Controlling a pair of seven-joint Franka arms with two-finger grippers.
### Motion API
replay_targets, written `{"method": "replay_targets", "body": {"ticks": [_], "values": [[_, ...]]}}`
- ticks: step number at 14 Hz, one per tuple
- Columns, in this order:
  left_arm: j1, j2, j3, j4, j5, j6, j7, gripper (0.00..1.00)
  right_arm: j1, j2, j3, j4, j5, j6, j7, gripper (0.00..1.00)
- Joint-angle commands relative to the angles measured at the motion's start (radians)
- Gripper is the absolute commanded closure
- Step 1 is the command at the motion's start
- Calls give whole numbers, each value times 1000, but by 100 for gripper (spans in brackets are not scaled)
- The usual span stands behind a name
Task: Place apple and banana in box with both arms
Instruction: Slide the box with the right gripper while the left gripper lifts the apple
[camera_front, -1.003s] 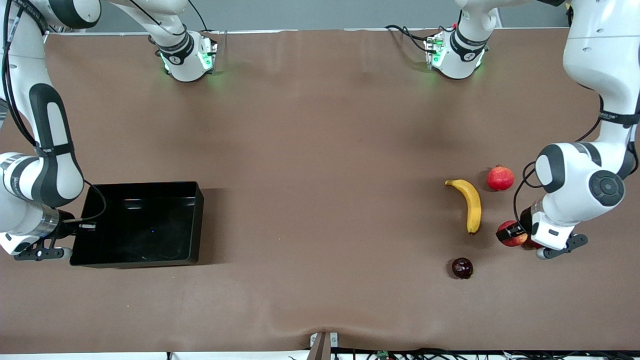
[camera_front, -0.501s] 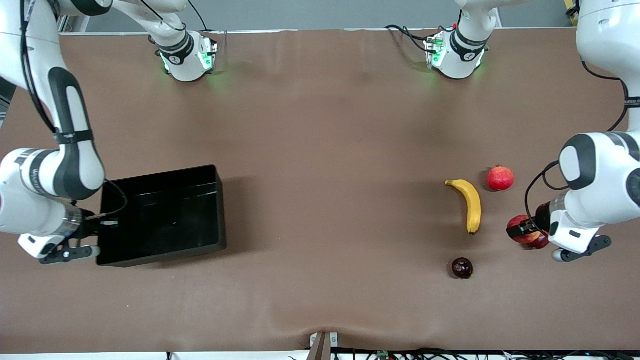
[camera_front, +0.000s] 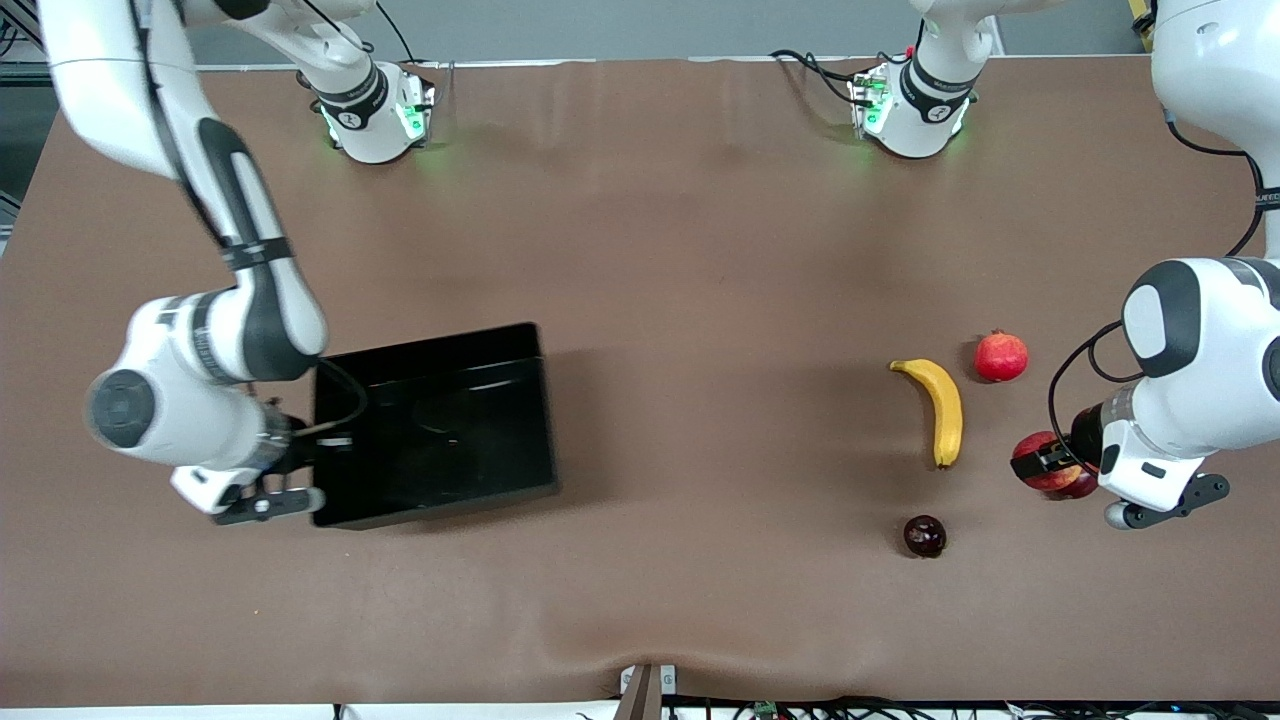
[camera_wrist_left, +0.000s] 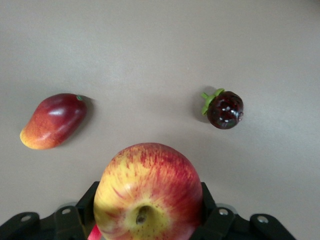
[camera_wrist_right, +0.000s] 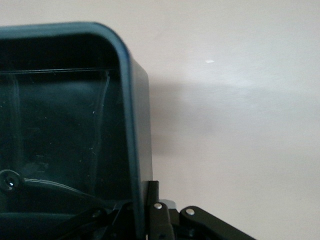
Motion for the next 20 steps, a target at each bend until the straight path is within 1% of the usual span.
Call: {"method": "replay_targets", "body": {"ticks": [1, 3, 6, 10, 12, 14, 17, 20], "values": [[-23, -34, 0, 16, 9, -58, -49, 100, 101, -16, -9, -7, 18, -3, 197, 100], [-28, -49, 0, 16, 7, -75, -52, 100, 165, -9, -9, -6, 19, 6, 308, 100], [-37, -62, -1, 16, 4, -81, -54, 100, 239, 16, -8, -6, 27, 44, 404, 100], [-89, -62, 0, 14, 6, -82, -150, 100, 319, 69, -8, -6, 84, 115, 435, 100], [-105, -62, -4, 14, 6, -82, -198, 100, 366, 94, -9, -6, 95, 171, 435, 100], [-135, -62, -15, 14, 6, -82, -265, 100, 396, 122, -9, -4, 93, 193, 464, 100], [-189, -62, -23, 14, 6, -82, -383, 100, 428, 143, -9, -4, 93, 239, 575, 100], [-240, -57, -24, 14, 3, -82, -422, 100, 436, 151, -9, -4, 87, 239, 596, 100]]}}
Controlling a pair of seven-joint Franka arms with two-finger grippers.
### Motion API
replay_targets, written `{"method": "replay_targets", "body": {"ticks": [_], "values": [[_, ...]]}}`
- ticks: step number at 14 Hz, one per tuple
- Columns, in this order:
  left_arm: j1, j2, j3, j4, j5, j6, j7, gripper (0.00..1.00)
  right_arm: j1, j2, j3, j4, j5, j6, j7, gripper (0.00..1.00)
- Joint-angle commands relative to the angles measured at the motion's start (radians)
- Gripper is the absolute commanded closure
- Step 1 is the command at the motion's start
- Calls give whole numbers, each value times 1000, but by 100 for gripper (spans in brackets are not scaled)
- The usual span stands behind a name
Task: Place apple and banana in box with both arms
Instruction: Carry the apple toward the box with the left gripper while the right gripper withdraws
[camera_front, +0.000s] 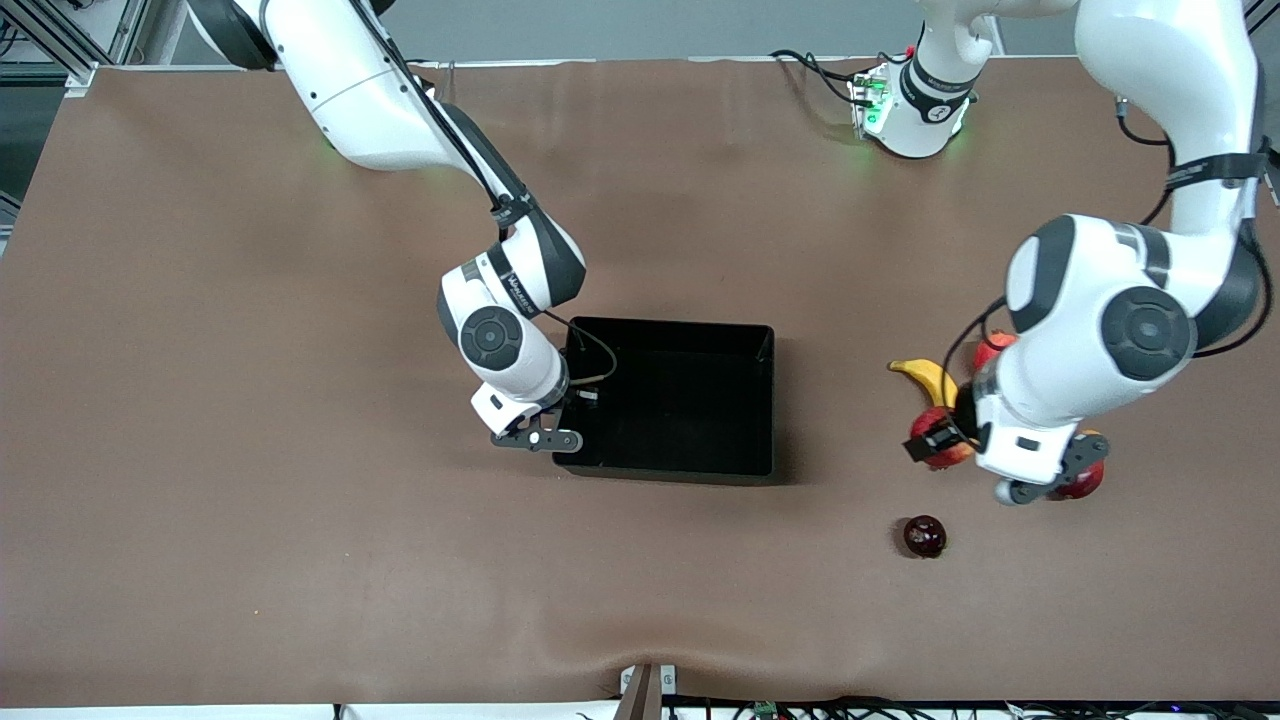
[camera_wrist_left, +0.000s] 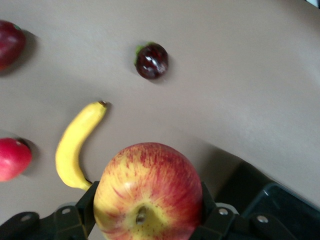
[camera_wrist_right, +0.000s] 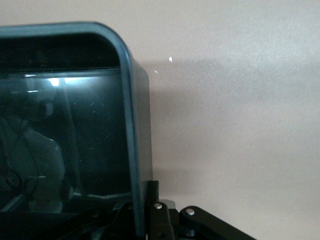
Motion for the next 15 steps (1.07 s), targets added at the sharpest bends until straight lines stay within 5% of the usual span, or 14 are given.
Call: {"method": "replay_targets", "body": {"ticks": [1, 2, 3, 8, 15], "values": [[-40, -9, -2, -2, 3, -16, -59, 100, 5, -8, -9, 7, 13, 5, 11, 92], [-55, -3, -4, -2, 4, -16, -99, 100, 5, -8, -11, 7, 9, 3, 6, 37], [-71, 1, -4, -2, 6, -16, -134, 100, 5, -8, -11, 7, 4, 5, 13, 0], [-152, 50, -4, 25, 4, -7, -275, 100, -7, -39, -13, 24, 6, -6, 14, 0], [-278, 165, -2, 136, 4, 7, -463, 100, -62, -206, -16, 18, 6, -107, 1, 0]]}}
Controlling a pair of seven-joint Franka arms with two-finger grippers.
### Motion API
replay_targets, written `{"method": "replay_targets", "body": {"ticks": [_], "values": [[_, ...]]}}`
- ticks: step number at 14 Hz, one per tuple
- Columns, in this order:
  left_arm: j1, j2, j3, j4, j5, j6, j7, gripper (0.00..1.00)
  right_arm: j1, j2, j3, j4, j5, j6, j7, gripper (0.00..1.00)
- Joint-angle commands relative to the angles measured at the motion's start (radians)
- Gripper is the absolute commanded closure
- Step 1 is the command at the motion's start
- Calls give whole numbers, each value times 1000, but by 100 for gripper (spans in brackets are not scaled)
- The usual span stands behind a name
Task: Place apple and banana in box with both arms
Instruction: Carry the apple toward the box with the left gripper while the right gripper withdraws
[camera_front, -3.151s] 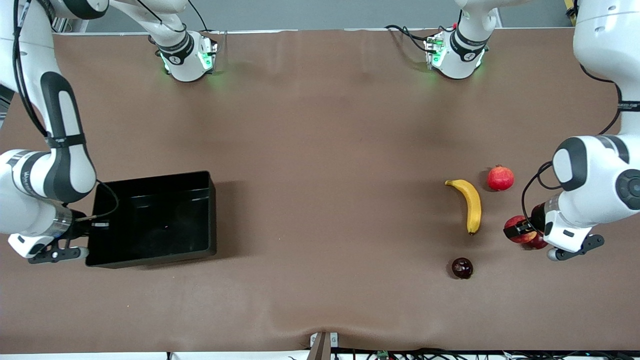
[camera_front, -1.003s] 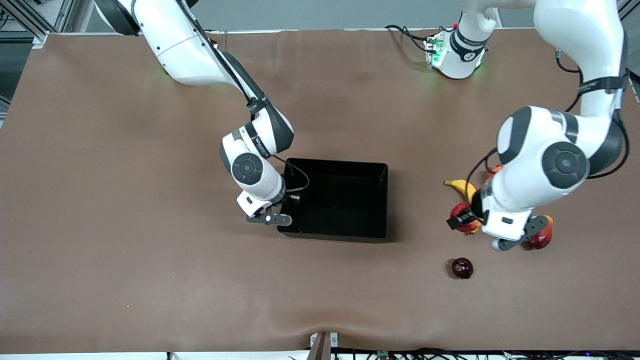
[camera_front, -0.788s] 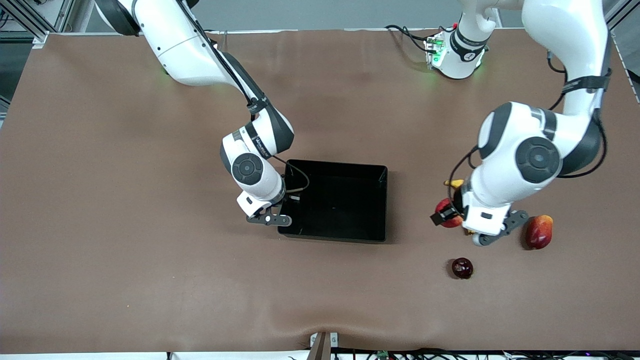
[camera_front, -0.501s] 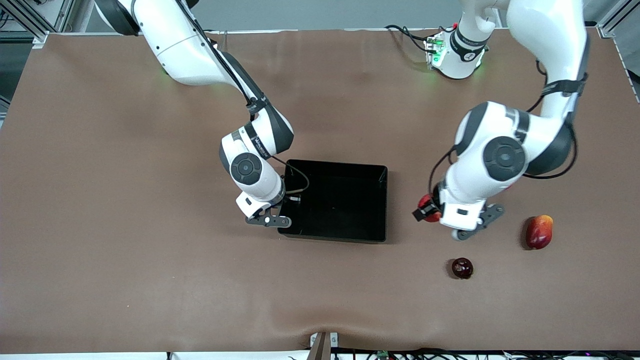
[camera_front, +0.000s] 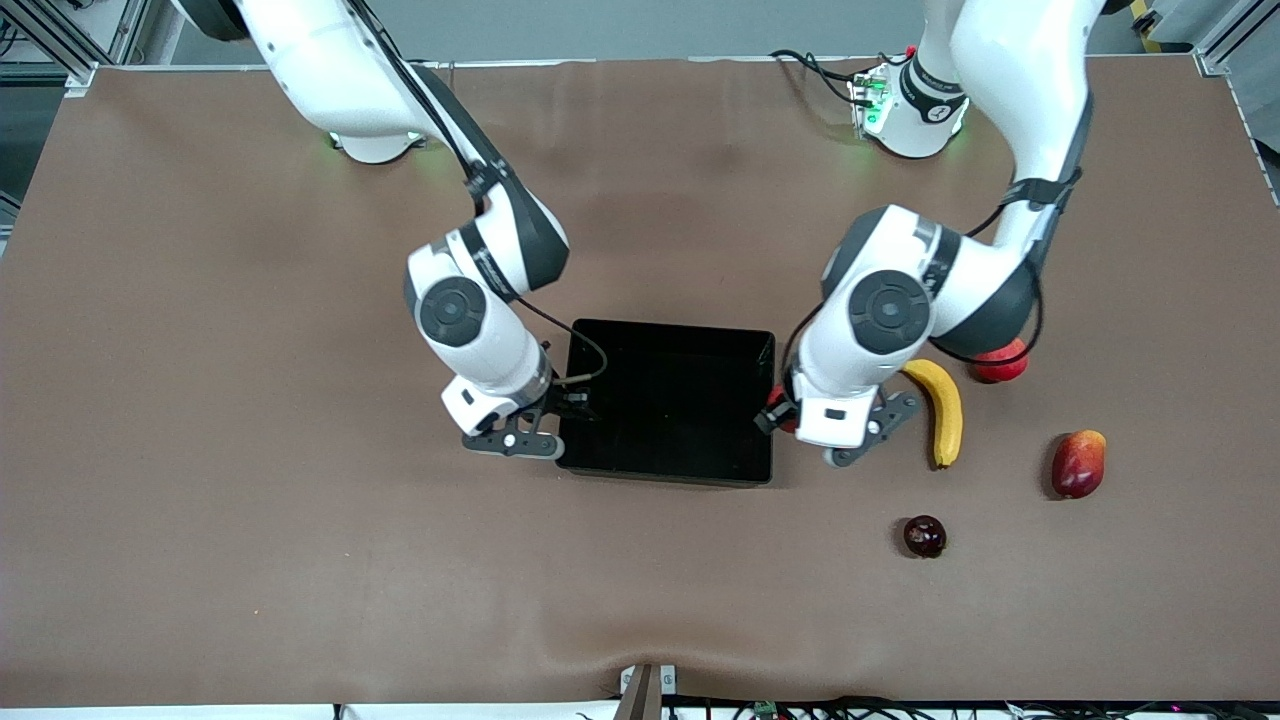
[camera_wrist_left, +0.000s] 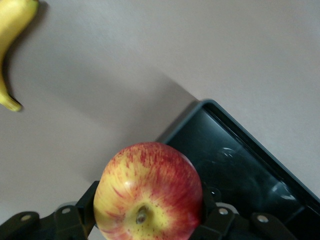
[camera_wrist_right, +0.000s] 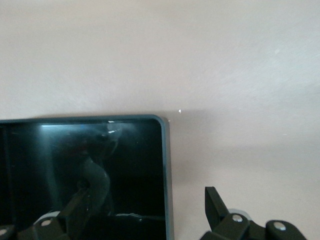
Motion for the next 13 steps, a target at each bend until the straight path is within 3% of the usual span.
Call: {"method": "replay_targets", "body": {"ticks": [1, 7, 13], "values": [[-40, 55, 5, 61, 6, 17, -63, 100, -49, -86, 9, -28, 6, -86, -1, 0], [-99, 139, 5, 58, 6, 109, -162, 100, -141, -217, 9, -40, 4, -283, -12, 0], [-118, 205, 7, 48, 15, 109, -162, 100, -282, -324, 9, -73, 6, -409, -191, 0]]}}
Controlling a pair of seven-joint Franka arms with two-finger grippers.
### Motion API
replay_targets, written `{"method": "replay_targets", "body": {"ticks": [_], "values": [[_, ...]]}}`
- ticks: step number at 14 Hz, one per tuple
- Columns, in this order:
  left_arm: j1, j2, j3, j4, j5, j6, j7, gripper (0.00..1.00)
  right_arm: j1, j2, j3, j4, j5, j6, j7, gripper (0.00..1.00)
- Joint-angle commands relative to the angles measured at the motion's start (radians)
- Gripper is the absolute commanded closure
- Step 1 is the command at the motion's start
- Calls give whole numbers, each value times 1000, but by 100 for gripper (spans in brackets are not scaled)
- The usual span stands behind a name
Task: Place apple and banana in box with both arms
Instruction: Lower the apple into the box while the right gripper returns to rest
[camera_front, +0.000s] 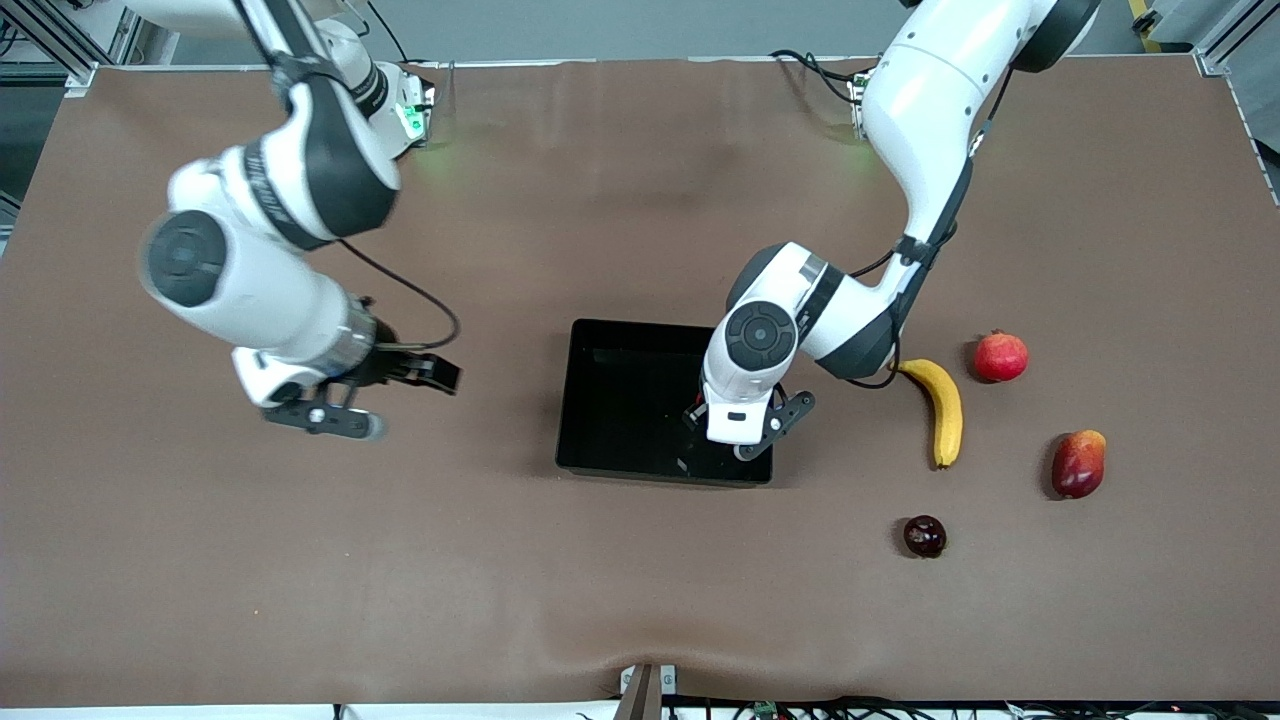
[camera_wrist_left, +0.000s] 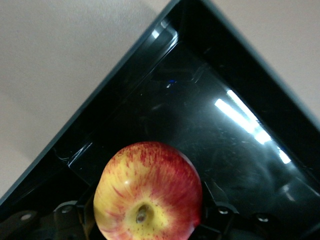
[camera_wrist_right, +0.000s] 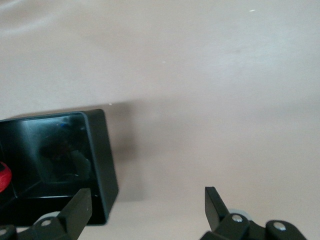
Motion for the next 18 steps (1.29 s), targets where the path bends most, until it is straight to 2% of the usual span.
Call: {"method": "replay_targets", "body": {"ticks": [1, 4, 7, 12, 14, 16, 17, 18], "values": [[-18, 34, 8, 24, 16, 3, -27, 100, -89, -71, 15, -50, 6, -44, -92, 0], [-21, 57, 10, 22, 20, 3, -25, 100, -179, -111, 15, -50, 6, -98, -216, 0], [-23, 66, 11, 21, 20, 6, -25, 100, -228, -161, 15, -50, 3, -146, -241, 0], [-30, 89, 14, 21, 20, 40, -22, 100, -311, -244, 21, -50, -57, -187, -377, 0], [-35, 94, 16, 21, 21, 40, -25, 91, -328, -276, 21, -48, -104, -207, -416, 0], [-41, 95, 16, 21, 23, 40, -25, 76, -333, -304, 21, -48, -130, -233, -416, 0], [-41, 95, 16, 21, 35, 40, -24, 58, -347, -312, 23, -48, -130, -252, -416, 0], [-43, 94, 16, 21, 55, 40, -27, 15, -350, -315, 23, -45, -130, -264, -416, 0]]}}
